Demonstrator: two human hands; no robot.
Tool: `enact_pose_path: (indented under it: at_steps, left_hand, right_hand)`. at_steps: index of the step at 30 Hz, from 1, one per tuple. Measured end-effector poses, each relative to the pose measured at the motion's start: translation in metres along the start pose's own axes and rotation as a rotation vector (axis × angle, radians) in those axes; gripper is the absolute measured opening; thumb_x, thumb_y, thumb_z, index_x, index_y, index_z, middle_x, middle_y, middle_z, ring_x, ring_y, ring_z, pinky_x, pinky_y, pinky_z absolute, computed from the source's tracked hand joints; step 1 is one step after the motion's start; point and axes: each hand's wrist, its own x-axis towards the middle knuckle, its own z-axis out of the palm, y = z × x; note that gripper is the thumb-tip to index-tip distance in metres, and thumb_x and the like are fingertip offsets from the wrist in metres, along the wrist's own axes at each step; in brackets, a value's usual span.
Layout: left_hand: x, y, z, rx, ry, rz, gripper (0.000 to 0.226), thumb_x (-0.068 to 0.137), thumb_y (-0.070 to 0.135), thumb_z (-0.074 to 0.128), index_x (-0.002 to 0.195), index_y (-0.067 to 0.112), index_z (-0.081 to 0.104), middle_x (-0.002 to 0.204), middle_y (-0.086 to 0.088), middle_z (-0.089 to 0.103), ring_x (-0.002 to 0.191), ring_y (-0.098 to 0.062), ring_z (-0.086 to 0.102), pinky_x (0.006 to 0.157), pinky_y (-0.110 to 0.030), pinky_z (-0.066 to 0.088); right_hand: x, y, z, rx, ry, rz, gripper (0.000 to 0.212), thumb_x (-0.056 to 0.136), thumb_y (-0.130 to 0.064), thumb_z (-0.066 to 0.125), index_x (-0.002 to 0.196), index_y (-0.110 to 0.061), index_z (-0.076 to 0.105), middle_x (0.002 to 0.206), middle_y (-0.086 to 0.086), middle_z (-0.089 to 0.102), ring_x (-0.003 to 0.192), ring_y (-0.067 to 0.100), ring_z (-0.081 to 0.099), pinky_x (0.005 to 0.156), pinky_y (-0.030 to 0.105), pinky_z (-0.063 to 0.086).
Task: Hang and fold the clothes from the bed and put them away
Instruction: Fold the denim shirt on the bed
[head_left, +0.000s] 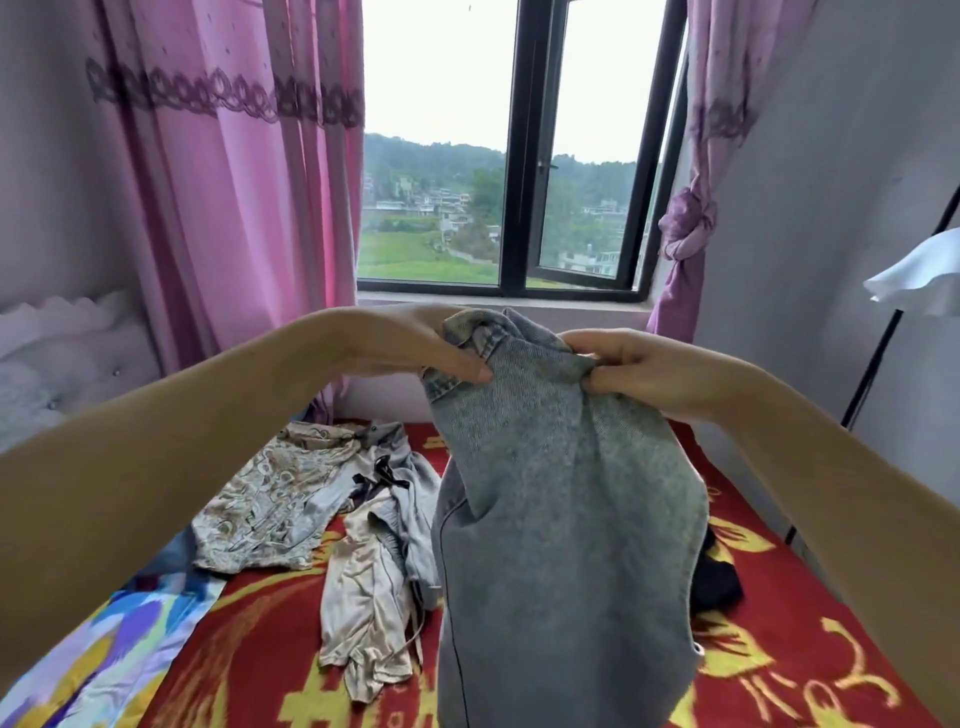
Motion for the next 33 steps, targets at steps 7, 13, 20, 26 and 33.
enact_pose_path:
  at_steps: [7, 13, 20, 26, 33]
  left_hand:
    - [0.011, 0.031, -0.021, 0.088, 0.029, 0.056, 0.032, 0.082, 0.0, 0.067, 0.109, 0.014, 0.059, 0.092, 0.004, 0.073, 0.084, -0.013, 0.071, 0.069, -0.023, 0.057]
    - [0.035, 0.015, -0.024, 0.39, -0.035, -0.076, 0.026, 0.082, 0.01, 0.072, 0.103, 0.02, 0.06, 0.1, -0.003, 0.07, 0.084, -0.02, 0.07, 0.065, -0.027, 0.057]
    - [0.062, 0.003, -0.052, 0.771, 0.191, -0.1, 0.028, 0.086, 0.013, 0.068, 0.113, 0.004, 0.065, 0.106, -0.013, 0.067, 0.087, -0.023, 0.057, 0.087, -0.034, 0.049]
    - [0.038, -0.002, -0.043, 0.946, 0.284, 0.078, 0.008, 0.089, 0.014, 0.061, 0.095, 0.011, 0.064, 0.092, -0.01, 0.068, 0.078, -0.024, 0.058, 0.077, -0.034, 0.049]
    - [0.001, -0.111, 0.114, 0.718, 0.046, 0.095, 0.027, 0.082, 0.019, 0.061, 0.109, 0.017, 0.066, 0.081, 0.004, 0.063, 0.073, -0.022, 0.06, 0.064, -0.023, 0.038]
  right_hand:
    - [-0.016, 0.034, -0.009, -0.09, 0.122, 0.003, 0.036, 0.094, -0.004, 0.056, 0.123, -0.025, 0.054, 0.103, -0.01, 0.068, 0.089, 0.006, 0.066, 0.072, 0.021, 0.053]
    - [0.003, 0.089, -0.012, -0.363, 0.08, 0.275, 0.014, 0.088, -0.023, 0.069, 0.082, -0.014, 0.061, 0.075, -0.006, 0.062, 0.07, 0.007, 0.058, 0.069, 0.031, 0.051]
    - [0.073, 0.1, -0.028, -0.761, 0.393, 0.185, 0.029, 0.087, -0.021, 0.064, 0.063, -0.027, 0.05, 0.07, -0.006, 0.055, 0.076, 0.021, 0.056, 0.064, 0.03, 0.042]
    - [0.072, 0.094, -0.036, -0.876, 0.501, 0.08, 0.026, 0.085, -0.019, 0.057, 0.062, -0.026, 0.047, 0.065, -0.006, 0.054, 0.071, 0.025, 0.058, 0.066, 0.038, 0.049]
    - [0.008, 0.209, 0.058, -1.074, 0.022, 0.188, 0.014, 0.086, -0.029, 0.058, 0.096, -0.022, 0.064, 0.087, 0.003, 0.069, 0.084, 0.029, 0.064, 0.063, 0.032, 0.04]
